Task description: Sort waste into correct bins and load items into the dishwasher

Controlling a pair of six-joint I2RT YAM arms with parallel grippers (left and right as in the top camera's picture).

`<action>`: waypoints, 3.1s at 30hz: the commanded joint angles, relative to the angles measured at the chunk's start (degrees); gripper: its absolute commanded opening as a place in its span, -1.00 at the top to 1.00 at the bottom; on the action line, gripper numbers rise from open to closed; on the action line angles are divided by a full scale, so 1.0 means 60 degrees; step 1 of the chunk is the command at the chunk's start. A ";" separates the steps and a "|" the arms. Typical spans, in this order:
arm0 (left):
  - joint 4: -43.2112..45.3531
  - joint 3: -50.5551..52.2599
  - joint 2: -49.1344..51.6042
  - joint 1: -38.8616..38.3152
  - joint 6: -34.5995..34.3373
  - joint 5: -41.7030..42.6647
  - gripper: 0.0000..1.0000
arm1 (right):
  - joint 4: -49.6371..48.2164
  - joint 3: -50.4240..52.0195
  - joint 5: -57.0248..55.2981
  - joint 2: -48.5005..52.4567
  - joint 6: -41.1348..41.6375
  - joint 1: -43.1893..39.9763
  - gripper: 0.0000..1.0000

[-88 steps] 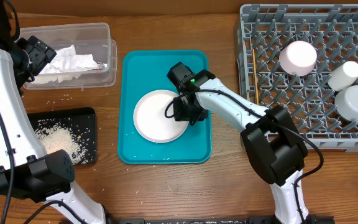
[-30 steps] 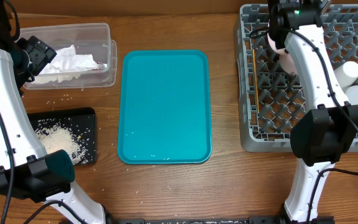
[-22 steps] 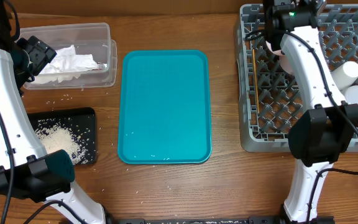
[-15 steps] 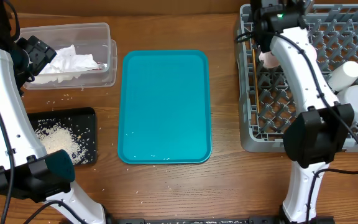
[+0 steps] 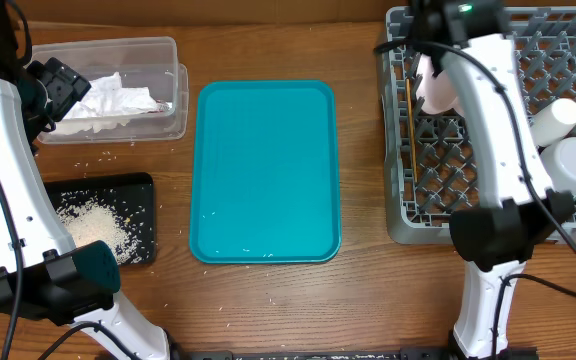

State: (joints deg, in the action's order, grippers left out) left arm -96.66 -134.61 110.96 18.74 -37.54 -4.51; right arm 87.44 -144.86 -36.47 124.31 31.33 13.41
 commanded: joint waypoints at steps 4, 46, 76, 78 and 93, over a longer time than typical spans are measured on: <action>-0.0015 0.0040 0.0069 -0.0004 0.0007 0.0011 -0.99 | 0.1603 -0.2116 0.3643 -0.1781 -0.0863 -0.0211 -1.00; -0.0015 0.0040 0.0069 -0.0066 0.0007 0.0015 -1.00 | 0.1384 0.9307 0.5548 -1.2575 -0.2543 0.0062 -1.00; -0.0015 0.0040 0.0069 -0.0066 0.0007 0.0015 -0.99 | -1.1169 2.0866 0.6320 -1.9249 -0.2506 -0.1501 -1.00; -0.0015 0.0040 0.0069 -0.0066 0.0007 0.0015 -1.00 | -1.1373 2.1150 0.6306 -1.9668 -0.2506 -0.1530 -1.00; -0.0015 0.0040 0.0069 -0.0066 0.0007 0.0011 -1.00 | -1.3471 2.2986 0.6317 -2.0695 -0.2466 -0.1982 -1.00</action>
State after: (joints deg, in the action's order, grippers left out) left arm -96.66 -134.50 110.96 18.74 -37.54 -4.54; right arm 9.50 -9.47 1.26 0.82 16.32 1.87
